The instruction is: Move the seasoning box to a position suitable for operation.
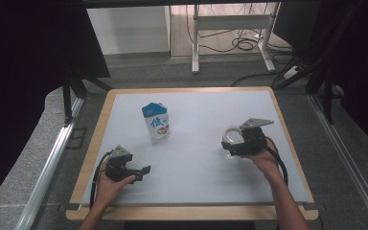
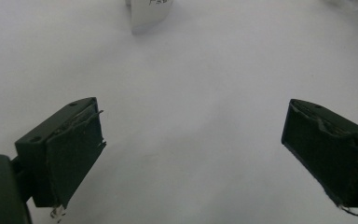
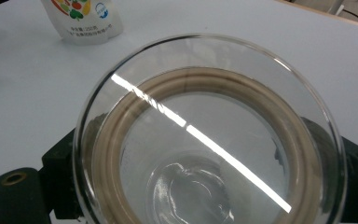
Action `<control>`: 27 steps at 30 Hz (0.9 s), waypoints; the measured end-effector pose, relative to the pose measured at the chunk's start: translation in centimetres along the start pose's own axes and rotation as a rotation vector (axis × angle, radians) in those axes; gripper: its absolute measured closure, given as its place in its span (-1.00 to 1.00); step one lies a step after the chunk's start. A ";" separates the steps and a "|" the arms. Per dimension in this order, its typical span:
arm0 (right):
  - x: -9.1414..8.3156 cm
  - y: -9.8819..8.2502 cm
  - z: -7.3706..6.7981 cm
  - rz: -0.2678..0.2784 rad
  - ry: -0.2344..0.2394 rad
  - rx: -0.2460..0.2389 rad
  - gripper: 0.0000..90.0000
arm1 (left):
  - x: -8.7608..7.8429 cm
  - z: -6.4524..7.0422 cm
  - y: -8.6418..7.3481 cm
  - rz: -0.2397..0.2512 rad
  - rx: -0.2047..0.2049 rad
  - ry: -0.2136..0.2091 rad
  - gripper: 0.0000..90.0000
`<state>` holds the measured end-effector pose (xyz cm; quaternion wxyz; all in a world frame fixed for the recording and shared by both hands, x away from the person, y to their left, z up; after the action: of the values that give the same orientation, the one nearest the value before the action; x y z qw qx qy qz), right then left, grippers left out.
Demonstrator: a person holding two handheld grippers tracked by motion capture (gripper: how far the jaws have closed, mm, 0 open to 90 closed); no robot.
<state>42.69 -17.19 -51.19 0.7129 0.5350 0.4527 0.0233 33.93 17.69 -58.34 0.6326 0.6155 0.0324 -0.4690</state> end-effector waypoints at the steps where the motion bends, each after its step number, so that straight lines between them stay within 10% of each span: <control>1: 0.0 -0.2 -0.2 -0.001 -0.005 -0.005 -0.75 | 0.0 0.0 0.0 -0.002 0.001 0.001 -0.88; 18: 0.6 -1.7 -2.3 -0.024 0.023 -0.023 -0.81 | -0.5 0.1 -0.5 -0.002 -0.003 0.011 -0.88; 27: -2.8 0.8 -3.0 0.112 0.007 -0.014 -0.93 | -1.3 0.1 -0.3 0.025 -0.007 0.022 -0.88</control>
<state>39.38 -16.03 -48.91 0.7125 0.5547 0.4243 0.0683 32.91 18.38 -57.75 0.6401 0.6190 0.0332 -0.4539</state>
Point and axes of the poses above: each handheld gripper's, and its own axes: x roughly forward along the jaws, y roughly out of its top, z roughly to its right, the point moved 8 cm from there along x, roughly forward along the jaws, and after that the axes turned 2 degrees about -y, right-handed, at the moved point
